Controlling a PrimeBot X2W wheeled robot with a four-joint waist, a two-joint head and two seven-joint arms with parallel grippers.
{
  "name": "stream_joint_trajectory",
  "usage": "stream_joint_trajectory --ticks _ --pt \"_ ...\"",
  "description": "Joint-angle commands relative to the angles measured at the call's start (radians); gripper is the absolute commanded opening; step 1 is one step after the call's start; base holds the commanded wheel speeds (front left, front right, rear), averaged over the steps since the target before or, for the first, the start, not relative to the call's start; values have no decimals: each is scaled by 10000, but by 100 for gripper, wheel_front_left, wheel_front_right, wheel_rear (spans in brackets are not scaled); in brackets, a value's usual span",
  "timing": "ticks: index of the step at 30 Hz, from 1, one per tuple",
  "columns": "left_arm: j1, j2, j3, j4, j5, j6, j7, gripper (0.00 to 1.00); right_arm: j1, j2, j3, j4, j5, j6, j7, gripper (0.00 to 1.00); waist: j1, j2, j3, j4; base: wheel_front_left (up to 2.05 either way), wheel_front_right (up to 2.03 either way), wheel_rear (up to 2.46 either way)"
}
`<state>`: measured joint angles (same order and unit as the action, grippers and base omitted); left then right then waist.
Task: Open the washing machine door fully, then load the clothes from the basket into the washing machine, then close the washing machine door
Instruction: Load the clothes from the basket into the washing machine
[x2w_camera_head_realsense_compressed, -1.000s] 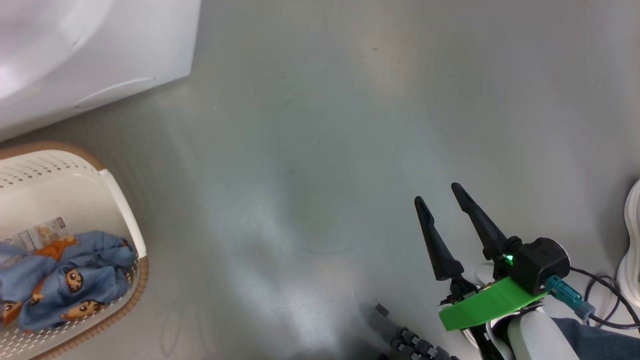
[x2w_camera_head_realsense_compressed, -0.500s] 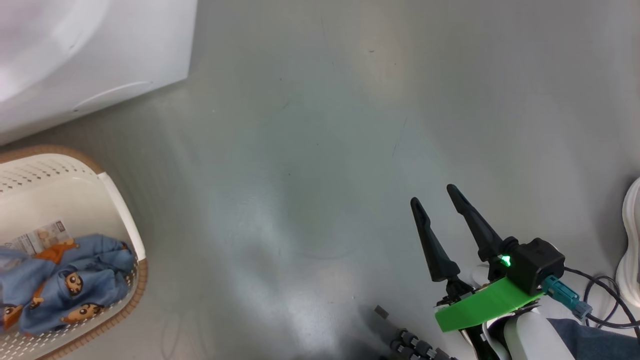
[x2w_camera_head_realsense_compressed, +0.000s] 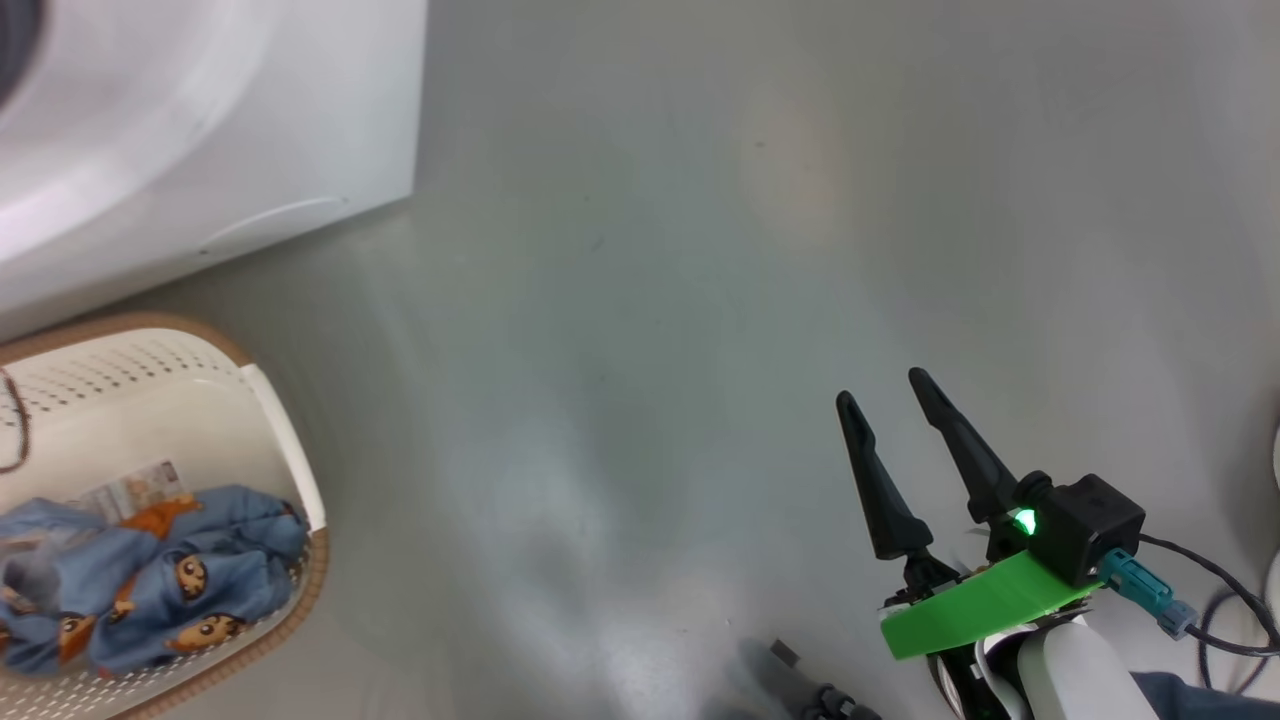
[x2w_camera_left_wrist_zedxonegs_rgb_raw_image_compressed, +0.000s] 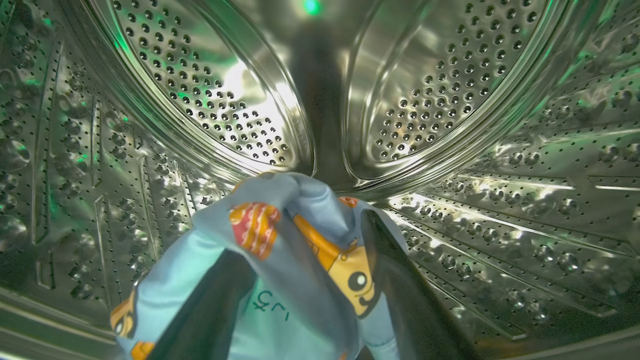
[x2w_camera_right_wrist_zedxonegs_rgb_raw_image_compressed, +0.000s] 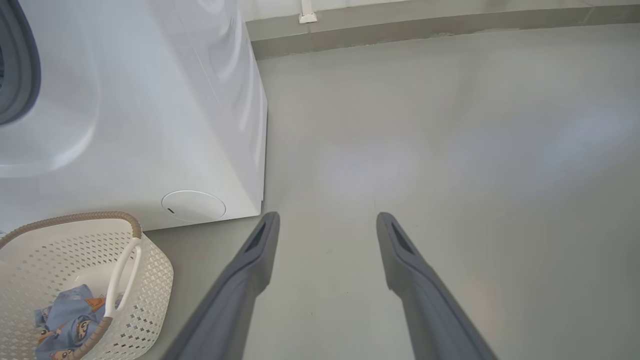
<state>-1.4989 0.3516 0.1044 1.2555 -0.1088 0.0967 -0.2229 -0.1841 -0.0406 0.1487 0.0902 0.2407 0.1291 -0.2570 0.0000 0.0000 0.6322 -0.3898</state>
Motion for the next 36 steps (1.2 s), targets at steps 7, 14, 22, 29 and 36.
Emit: stream_joint_trajectory --ticks 7,14,22,29,36 --pt "582 -75 -129 -49 -115 41 -273 100 204 -98 -28 -170 -106 16 -48 100 0 0 -538 515 0 0 0" --pt "1511 -524 19 -65 -462 -97 -375 100 130 -151 -104 -114 -199 16 -48 100 0 0 -1238 921 0 0 0" --pt "3319 -1232 234 -1393 -806 -369 -386 100 183 -231 -273 31 -201 16 -48 100 0 0 -2210 1560 0 0 0" --pt "5012 -1907 299 -2391 -939 -647 -387 100 370 -262 -434 117 -273 16 -48 100 0 0 -3102 1959 0 0 0" --pt "6901 -2535 591 -3496 -1274 -820 -388 100 642 -340 -578 250 -330 16 -48 100 0 0 -4127 2133 0 0 0"
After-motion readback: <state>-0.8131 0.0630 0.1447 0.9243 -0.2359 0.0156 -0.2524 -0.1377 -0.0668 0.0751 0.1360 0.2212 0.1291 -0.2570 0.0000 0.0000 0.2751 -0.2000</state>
